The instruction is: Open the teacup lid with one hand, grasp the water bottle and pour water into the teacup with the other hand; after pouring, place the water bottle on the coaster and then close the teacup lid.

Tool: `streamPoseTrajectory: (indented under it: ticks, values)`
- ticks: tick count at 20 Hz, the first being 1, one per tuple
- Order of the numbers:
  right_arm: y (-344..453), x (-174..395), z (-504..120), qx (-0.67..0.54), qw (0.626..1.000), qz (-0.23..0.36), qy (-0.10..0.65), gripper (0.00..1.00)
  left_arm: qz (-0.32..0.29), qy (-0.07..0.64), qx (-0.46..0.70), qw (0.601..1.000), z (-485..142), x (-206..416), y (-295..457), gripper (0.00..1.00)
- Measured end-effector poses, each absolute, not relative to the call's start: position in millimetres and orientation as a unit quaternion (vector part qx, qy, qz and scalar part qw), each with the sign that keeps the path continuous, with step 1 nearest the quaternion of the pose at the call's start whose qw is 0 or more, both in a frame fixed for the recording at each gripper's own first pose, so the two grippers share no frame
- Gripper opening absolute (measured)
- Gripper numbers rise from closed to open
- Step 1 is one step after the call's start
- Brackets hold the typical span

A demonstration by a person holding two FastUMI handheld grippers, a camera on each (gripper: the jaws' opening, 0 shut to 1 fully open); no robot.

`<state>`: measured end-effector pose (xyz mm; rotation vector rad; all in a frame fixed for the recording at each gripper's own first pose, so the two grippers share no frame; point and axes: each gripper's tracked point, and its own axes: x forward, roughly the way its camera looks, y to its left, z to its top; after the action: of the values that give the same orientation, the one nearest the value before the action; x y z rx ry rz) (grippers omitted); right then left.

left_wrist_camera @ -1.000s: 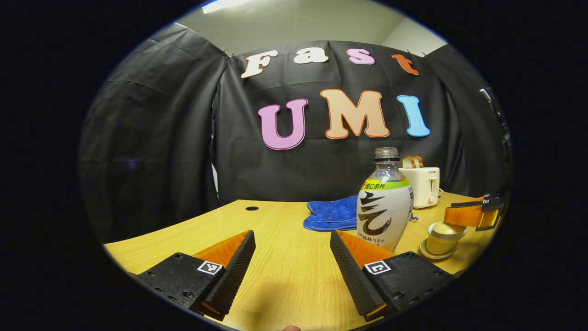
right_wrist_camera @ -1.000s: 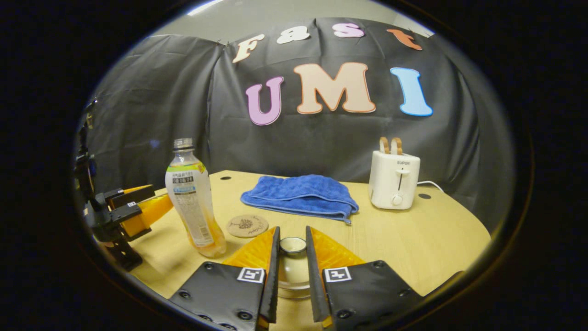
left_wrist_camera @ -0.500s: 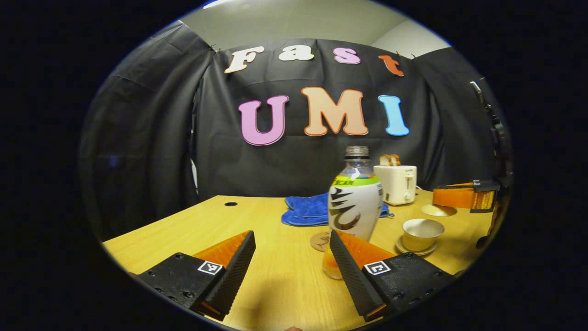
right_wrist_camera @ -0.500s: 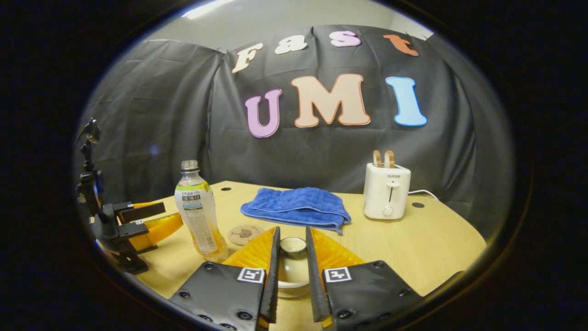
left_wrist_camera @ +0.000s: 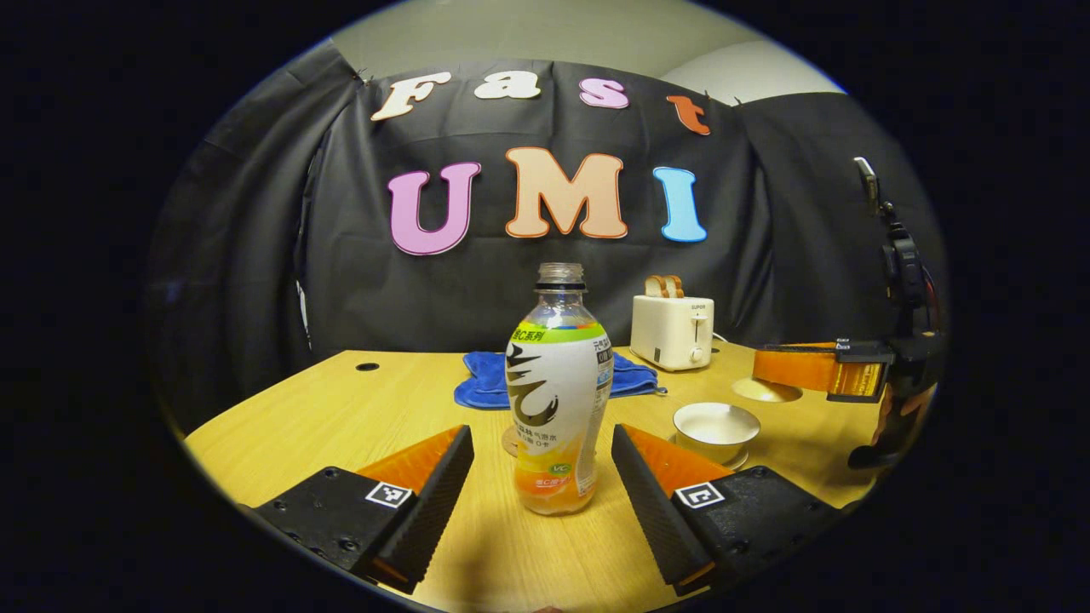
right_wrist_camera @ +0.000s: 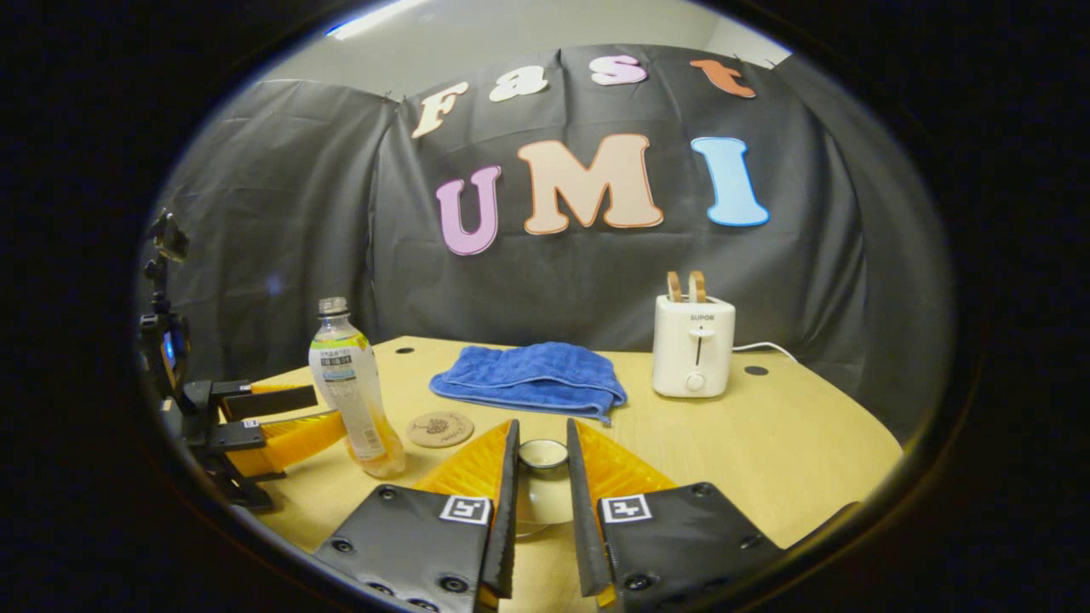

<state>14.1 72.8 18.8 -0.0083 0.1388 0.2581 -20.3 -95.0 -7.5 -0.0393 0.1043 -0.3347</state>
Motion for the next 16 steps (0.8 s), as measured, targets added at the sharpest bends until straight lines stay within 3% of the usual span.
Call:
streamPoseTrajectory:
  ticks: [6,16]
  values:
    - [65.9,7.4,23.7,-0.005,0.99,0.125,0.061,0.32,-0.173,0.065,-0.011,0.983,-16.2,-6.5,-103.4,0.96]
    - [56.0,1.5,26.4,-0.001,0.991,0.121,0.056,0.32,-0.171,0.068,-0.003,0.983,-20.5,9.8,-112.0,0.66]
